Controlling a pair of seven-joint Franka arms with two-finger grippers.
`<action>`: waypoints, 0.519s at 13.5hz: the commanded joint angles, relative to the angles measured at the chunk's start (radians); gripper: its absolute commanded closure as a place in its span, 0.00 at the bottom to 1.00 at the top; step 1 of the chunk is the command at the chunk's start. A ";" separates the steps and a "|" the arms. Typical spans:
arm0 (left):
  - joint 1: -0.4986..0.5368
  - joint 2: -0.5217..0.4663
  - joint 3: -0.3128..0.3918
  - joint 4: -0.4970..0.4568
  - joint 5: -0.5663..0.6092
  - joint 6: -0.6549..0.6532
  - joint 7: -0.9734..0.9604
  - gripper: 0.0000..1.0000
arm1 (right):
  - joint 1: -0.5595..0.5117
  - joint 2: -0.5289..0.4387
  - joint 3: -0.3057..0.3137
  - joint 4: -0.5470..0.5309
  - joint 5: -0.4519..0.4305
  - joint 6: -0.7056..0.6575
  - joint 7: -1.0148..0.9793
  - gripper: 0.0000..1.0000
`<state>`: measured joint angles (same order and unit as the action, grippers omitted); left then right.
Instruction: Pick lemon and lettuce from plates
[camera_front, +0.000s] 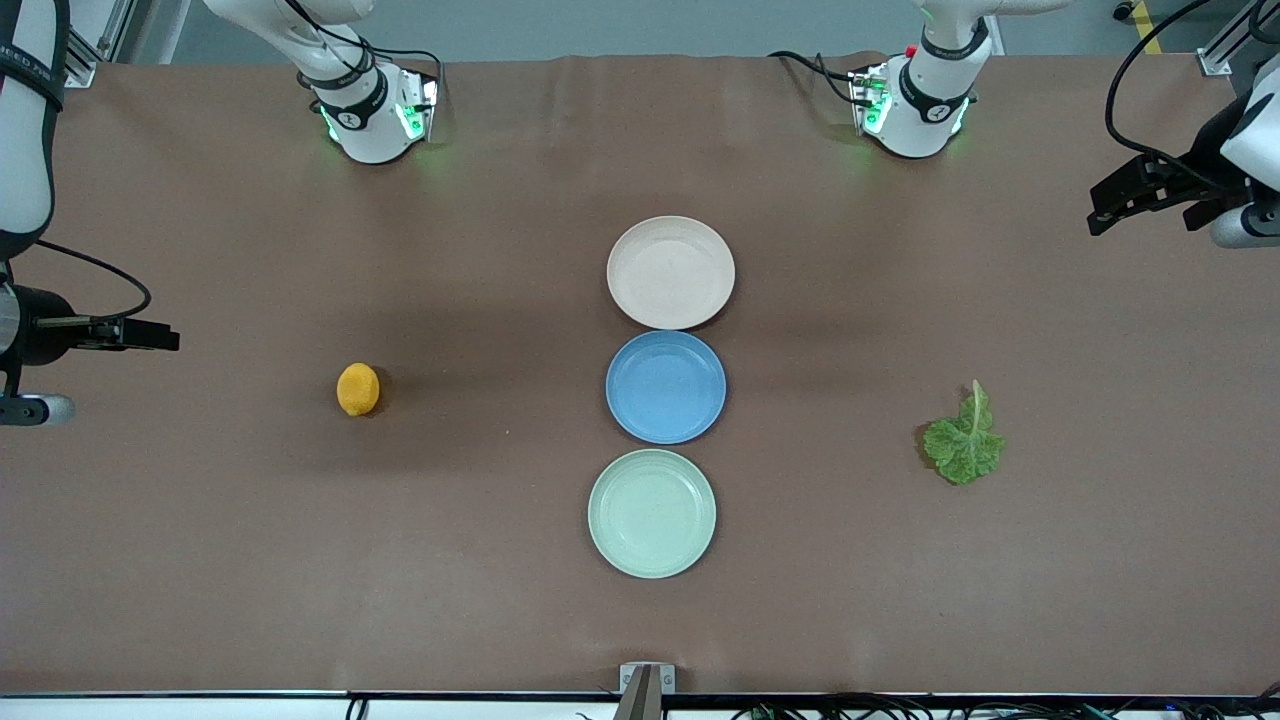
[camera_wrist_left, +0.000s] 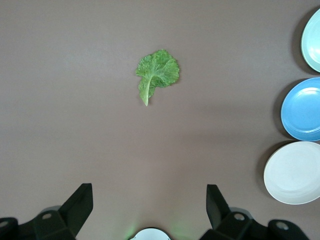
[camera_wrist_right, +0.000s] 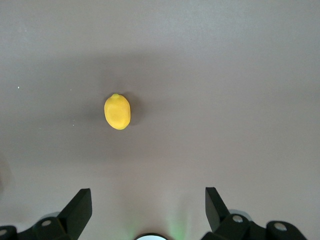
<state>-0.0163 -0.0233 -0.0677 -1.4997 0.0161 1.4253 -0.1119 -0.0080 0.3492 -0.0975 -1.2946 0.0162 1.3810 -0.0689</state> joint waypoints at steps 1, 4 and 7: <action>-0.001 -0.013 -0.001 -0.010 -0.002 0.006 -0.025 0.00 | -0.003 -0.112 0.007 -0.137 0.005 0.057 0.003 0.00; -0.002 -0.012 -0.001 -0.008 -0.002 0.006 -0.026 0.00 | 0.000 -0.269 0.007 -0.352 0.002 0.208 0.003 0.00; -0.002 -0.007 -0.003 -0.007 -0.002 0.020 -0.026 0.00 | -0.001 -0.312 0.007 -0.405 0.001 0.220 0.003 0.00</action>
<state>-0.0167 -0.0233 -0.0685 -1.5002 0.0161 1.4291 -0.1223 -0.0067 0.1166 -0.0974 -1.5938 0.0167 1.5628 -0.0689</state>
